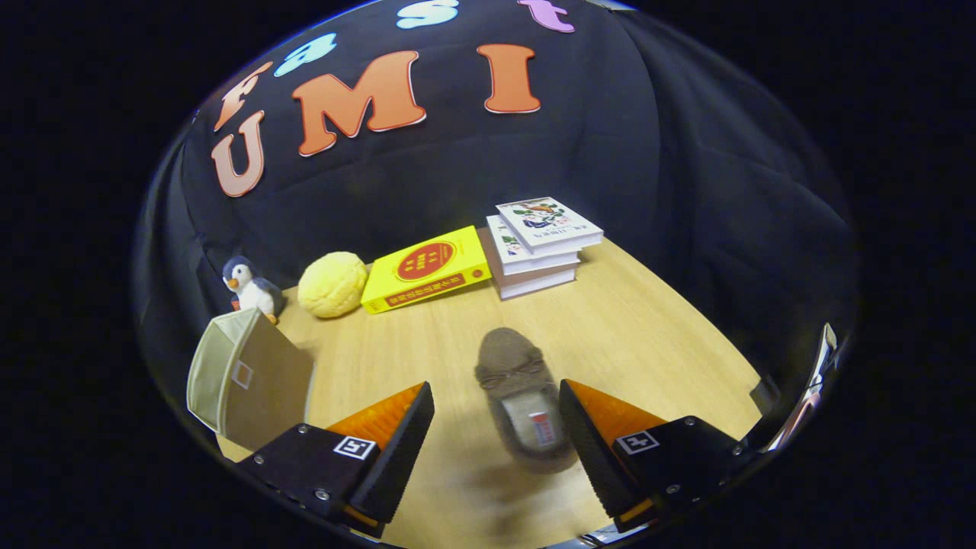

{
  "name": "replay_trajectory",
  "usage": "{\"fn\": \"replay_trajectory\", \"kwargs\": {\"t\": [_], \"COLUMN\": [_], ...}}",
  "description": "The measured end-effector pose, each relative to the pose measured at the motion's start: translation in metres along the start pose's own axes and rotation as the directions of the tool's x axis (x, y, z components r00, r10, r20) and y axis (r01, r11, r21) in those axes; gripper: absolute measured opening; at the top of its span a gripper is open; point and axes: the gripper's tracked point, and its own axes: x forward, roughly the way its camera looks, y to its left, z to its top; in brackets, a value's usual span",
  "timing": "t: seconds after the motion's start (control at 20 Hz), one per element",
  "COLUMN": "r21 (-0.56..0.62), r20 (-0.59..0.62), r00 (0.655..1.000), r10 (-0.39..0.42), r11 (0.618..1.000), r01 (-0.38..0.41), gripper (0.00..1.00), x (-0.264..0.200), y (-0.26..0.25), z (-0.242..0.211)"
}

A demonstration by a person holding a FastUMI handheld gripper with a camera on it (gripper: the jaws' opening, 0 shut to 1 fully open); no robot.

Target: Open the storage box then place both shoes into the box .Put the left shoe in first, then the right shoe, with the right side of both shoes facing outward in a uniform manner.

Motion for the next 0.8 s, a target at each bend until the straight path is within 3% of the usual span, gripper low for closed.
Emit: {"fn": "replay_trajectory", "kwargs": {"t": [0.2, 0.25, 0.4, 0.45, 0.55, 0.8], "r21": [-0.054, -0.071, -0.103, -0.111, -0.118, -0.099], "r20": [-0.046, -0.058, -0.095, -0.103, -0.137, -0.154], "r00": [0.999, 0.998, 0.995, 0.994, 0.990, 0.987], "r10": [-0.009, -0.011, -0.017, -0.022, -0.026, -0.051], "r11": [0.999, 0.997, 0.995, 0.994, 0.993, 0.994], "r01": [0.007, 0.007, 0.007, 0.010, 0.010, 0.036], "gripper": [0.95, 0.89, 0.71, 0.56, 0.35, 0.09], "x": [0.029, 0.034, 0.060, 0.066, 0.077, 0.085], "y": [-0.030, -0.033, -0.038, -0.038, -0.037, -0.035], "z": [-0.020, -0.025, -0.042, -0.045, -0.055, -0.063]}}
